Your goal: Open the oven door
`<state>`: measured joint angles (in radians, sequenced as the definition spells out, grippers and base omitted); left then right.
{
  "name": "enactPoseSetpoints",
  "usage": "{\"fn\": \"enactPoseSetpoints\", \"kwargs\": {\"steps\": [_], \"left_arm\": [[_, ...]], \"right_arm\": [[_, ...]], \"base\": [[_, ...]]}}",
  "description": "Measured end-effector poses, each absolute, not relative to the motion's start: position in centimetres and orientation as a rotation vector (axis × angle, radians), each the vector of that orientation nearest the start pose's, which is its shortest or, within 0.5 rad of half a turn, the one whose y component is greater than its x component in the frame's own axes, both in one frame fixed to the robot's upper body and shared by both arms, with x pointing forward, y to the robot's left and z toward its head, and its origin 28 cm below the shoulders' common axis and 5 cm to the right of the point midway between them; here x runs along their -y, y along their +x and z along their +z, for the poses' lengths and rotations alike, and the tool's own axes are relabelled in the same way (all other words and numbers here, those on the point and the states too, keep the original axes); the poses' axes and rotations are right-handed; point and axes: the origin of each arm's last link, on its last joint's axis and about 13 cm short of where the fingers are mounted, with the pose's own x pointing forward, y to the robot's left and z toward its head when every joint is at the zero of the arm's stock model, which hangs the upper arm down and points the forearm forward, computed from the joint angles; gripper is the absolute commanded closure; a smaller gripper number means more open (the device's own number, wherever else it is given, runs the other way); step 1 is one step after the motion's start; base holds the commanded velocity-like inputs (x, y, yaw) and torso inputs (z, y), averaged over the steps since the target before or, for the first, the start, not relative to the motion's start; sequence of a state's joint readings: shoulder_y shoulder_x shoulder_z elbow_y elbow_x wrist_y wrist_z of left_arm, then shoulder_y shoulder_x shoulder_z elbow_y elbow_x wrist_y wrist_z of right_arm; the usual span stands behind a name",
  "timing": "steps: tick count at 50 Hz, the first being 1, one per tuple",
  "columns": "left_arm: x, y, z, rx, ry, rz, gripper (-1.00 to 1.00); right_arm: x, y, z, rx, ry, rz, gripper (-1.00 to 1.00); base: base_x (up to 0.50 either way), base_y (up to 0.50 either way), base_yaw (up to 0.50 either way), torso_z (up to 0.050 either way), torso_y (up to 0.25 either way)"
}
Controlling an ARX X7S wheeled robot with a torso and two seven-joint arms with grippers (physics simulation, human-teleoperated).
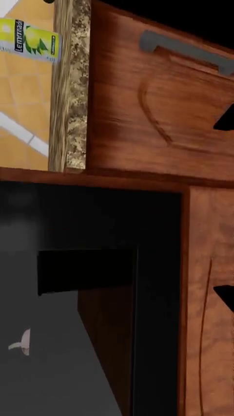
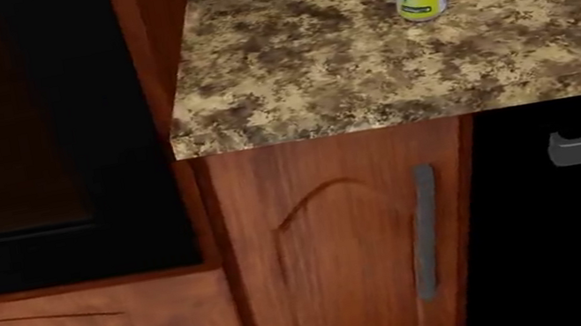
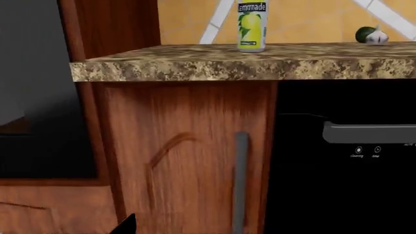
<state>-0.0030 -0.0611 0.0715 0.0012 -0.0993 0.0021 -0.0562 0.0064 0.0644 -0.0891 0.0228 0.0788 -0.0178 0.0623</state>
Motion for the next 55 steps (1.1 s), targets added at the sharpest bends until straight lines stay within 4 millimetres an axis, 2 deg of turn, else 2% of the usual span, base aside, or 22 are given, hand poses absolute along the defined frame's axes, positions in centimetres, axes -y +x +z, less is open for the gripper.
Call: {"fn": "enactPoseSetpoints", "kwargs": {"steps": [13, 22, 55], "left_arm": [[-20.47, 21.04, 1.33, -0.009, -0.057, -0.008, -1.00], [-20.55, 21.05, 1.33, -0.011, -0.064, -0.006, -1.00], [-20.36, 20.98, 1.52, -0.016, -0.096, -0.011, -1.00]], "right_arm": [[9.27, 21.02, 0.98, -0.005, 0.022, 0.030, -1.00], [9.17, 20.97, 1.13, 0.000, 0.028, 0.030, -1.00], [9.23, 20.87, 1.37, 0.009, 0.036, 0.025, -1.00]], "base": [[0.00, 0.49, 0.00, 0.000, 0.000], [0.02, 0.01, 0.00, 0.000, 0.000], [0.30, 0.00, 0.00, 0.000, 0.000]]}}
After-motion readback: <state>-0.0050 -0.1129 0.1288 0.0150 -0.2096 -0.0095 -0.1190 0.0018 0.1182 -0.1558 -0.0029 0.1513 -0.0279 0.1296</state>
